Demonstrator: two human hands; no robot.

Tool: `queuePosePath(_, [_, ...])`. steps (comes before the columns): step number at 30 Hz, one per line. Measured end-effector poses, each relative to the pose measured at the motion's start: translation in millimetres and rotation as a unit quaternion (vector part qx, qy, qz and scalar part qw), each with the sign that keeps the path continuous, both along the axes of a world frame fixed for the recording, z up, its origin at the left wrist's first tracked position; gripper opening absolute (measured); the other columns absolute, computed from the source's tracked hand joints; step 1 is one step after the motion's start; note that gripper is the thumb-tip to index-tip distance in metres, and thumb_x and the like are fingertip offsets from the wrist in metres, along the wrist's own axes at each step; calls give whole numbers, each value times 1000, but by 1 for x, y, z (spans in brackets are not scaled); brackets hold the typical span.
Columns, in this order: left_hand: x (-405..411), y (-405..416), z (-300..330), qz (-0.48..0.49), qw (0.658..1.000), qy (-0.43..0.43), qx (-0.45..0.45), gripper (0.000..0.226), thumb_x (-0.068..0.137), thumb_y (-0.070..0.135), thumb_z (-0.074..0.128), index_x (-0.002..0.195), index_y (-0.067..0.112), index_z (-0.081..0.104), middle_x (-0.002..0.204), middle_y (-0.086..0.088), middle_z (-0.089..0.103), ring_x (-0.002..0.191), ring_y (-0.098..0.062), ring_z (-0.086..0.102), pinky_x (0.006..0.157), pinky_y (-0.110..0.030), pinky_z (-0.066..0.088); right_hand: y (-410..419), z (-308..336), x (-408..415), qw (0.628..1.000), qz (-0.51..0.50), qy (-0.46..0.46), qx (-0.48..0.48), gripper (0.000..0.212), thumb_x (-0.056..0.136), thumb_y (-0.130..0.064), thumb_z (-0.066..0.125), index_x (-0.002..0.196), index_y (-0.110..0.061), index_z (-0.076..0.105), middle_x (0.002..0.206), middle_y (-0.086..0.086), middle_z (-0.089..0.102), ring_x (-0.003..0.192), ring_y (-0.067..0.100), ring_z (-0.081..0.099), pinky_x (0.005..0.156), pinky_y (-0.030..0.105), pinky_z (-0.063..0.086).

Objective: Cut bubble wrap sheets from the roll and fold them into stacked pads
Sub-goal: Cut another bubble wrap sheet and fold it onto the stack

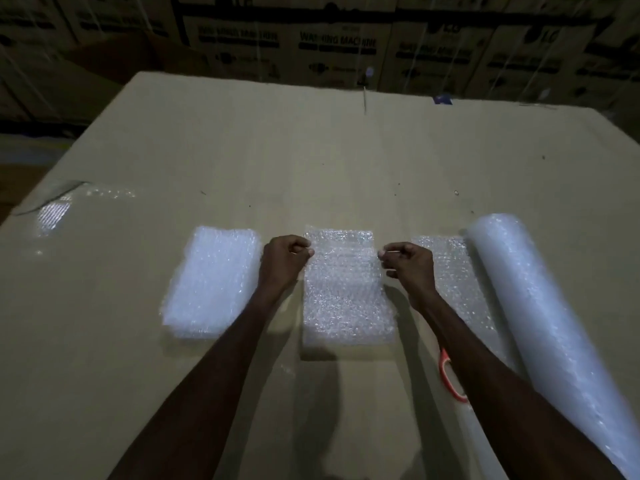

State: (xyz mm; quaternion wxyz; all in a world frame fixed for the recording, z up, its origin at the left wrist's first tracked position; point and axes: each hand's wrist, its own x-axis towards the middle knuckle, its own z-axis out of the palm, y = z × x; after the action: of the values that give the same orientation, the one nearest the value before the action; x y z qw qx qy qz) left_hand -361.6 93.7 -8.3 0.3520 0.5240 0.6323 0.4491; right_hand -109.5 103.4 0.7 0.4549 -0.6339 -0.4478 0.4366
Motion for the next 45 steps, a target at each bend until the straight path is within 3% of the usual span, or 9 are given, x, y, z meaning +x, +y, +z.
queuePosePath(8, [8,54,-17,58,996,68,-13,26,80,24,82,103,18,73,81,6,73,75,-8,69,76,-25,54,63,-28,-5,994,-43,-95,-16,10,80,-14,85,79,-19,77,78,5,77,71,20,72,70,39,61])
queuePosePath(12, [9,61,-19,76,993,93,-9,20,83,24,79,101,17,74,89,4,75,78,-10,69,76,-24,52,74,-37,-11,990,-48,-131,-15,8,80,-17,85,84,-14,79,76,2,76,61,12,67,62,32,55])
queuePosePath(16, [8,65,-20,90,988,122,0,16,85,21,76,100,17,74,90,5,75,80,-12,68,76,-26,51,81,-42,-16,985,-45,-164,-6,12,80,-21,86,87,-14,79,75,0,76,62,12,67,70,39,61])
queuePosePath(20, [6,60,-24,91,987,130,-1,23,87,19,74,109,15,72,107,-1,74,93,-18,67,86,-31,53,81,-35,-20,980,-53,-192,29,26,83,-25,84,103,-10,76,93,4,78,82,19,73,76,26,57])
queuePosePath(26, [21,6,-37,-20,960,242,137,27,92,24,58,114,11,67,117,-3,68,99,-19,65,77,-24,45,18,-26,-42,962,51,-245,114,29,94,-20,73,121,-8,72,115,4,75,99,15,70,90,31,56])
queuePosePath(29, [27,-12,-52,-100,937,311,121,40,99,33,44,121,7,65,127,-8,64,112,-26,63,85,-35,53,-16,-40,-51,949,110,-279,99,34,98,-30,64,125,-10,71,126,4,71,111,19,67,96,28,49])
queuePosePath(33, [23,-22,-71,-148,884,435,84,55,102,39,32,139,4,53,149,-13,49,139,-31,45,109,-60,35,-32,-62,-49,910,202,-349,94,52,104,-36,47,146,-8,54,155,8,49,143,22,44,116,37,38])
queuePosePath(37, [18,-28,-73,-144,851,497,94,57,103,43,30,148,10,44,158,-6,39,148,-30,30,114,-65,8,-36,-75,-47,844,255,-458,109,64,107,-46,27,158,-8,31,168,10,25,155,24,20,126,45,18])
queuePosePath(45, [6,-31,-72,-160,841,512,62,65,104,55,22,155,16,36,162,-1,30,151,-29,22,117,-67,5,-34,-66,-32,801,316,-506,53,76,103,-66,17,163,-26,-8,168,-2,-23,153,13,-24,124,49,-14])
